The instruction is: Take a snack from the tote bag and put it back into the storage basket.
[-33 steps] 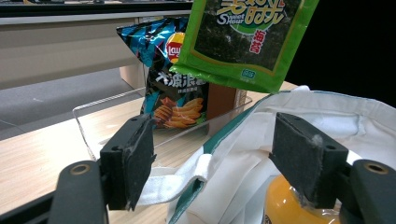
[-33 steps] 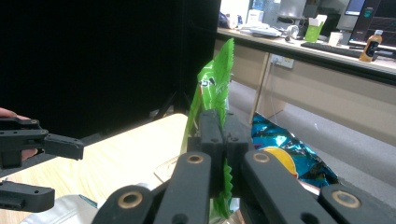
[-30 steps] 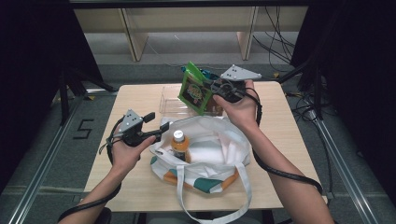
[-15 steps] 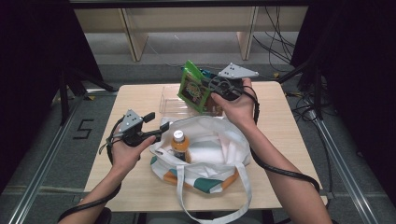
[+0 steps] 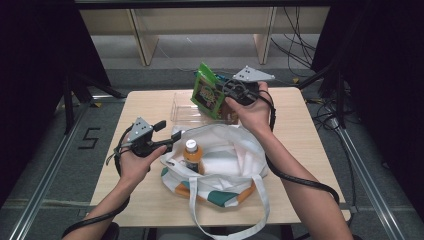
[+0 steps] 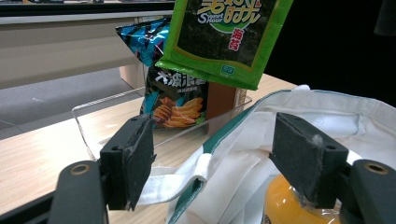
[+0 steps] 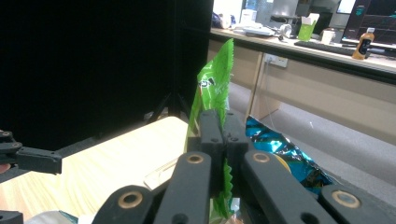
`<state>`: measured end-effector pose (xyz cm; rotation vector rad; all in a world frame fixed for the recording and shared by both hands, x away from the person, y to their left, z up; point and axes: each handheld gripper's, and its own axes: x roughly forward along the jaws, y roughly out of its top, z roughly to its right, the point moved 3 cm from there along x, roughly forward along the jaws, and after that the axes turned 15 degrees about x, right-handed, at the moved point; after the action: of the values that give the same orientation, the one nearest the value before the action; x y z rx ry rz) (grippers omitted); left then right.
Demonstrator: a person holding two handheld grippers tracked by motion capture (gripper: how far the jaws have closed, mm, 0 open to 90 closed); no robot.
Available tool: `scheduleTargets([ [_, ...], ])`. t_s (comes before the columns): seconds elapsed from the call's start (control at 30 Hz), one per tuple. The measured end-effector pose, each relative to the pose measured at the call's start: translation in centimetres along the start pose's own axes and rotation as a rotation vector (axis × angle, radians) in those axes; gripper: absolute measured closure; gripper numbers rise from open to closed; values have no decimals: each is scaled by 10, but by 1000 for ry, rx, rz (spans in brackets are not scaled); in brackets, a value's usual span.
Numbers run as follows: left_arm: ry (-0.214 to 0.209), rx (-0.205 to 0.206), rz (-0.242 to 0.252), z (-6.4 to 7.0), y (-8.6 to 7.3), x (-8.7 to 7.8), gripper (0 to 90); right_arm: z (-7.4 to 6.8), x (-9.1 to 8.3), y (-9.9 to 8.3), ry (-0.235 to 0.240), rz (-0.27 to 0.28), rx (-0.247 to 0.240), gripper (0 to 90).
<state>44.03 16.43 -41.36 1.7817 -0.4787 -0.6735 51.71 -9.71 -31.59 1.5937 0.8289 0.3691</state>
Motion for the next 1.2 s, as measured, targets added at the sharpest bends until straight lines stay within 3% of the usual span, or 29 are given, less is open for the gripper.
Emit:
scheduleTargets([
  [0.03,-3,-2,9,0,0,1,289,2,1,1,2,10,-24,900],
  [0.27,2,4,-5,0,0,0,289,3,5,-1,-12,0,3,900],
  [0.3,2,3,-4,0,0,0,289,5,6,0,-14,9,-22,900],
  [0.57,1,2,-4,0,0,0,289,8,9,-1,-26,0,-3,900],
  [0.67,1,11,-4,-1,0,0,289,9,11,0,-24,2,-16,900],
  [0.7,1,5,-5,0,0,0,289,9,12,0,-26,8,1,900],
  [0.93,1,1,-4,0,0,0,289,11,15,0,-30,7,-16,900],
  [1.0,1,3,-3,0,0,0,289,11,16,-1,-34,4,1,900],
  [1.2,0,11,-4,-1,0,0,289,15,20,-1,-43,4,-22,900],
])
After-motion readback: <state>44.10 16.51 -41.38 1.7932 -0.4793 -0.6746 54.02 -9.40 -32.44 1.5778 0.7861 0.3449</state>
